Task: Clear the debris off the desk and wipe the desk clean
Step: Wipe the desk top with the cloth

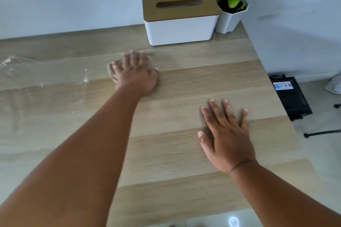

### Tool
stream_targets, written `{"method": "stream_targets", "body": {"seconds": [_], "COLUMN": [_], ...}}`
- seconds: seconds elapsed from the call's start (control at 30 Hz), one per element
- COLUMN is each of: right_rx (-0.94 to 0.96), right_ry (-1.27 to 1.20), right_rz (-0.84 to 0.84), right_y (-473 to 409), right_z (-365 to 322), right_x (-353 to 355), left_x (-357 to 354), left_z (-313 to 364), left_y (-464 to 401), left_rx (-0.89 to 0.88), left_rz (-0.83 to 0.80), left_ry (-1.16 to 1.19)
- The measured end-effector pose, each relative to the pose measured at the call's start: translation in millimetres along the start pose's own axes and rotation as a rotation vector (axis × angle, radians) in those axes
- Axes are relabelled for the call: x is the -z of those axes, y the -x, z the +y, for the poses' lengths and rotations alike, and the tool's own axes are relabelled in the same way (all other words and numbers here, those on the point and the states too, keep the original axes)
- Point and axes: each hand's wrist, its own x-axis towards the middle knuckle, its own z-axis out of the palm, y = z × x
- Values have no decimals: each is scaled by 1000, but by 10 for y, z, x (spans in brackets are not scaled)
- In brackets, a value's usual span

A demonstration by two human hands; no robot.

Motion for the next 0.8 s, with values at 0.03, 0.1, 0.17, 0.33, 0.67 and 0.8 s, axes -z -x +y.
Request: {"method": "stream_targets", "body": {"seconds": [0.03,0.1,0.17,0.33,0.67,0.8], "right_rx": [-1,-4,-9,-2,7,-3], "right_ry": [4,8,15,34,7,24], "right_rz": [-1,-3,-4,5,34,16], "right_y": [2,3,6,0,-4,-2], "right_z": [-1,-13,-19,-21,5,1], "right_x": [0,7,17,12,-34,-24], "left_x": [-41,-112,-169,-168,47,-19], "left_z": [124,243,182,-541,-369,-106], "left_y": [152,561,981,1331,-183,124], "left_rx": [-107,-280,-375,-356,-25,-227], "left_rz": [21,59,79,84,92,74], "left_ry": [6,5,13,35,39,30]}}
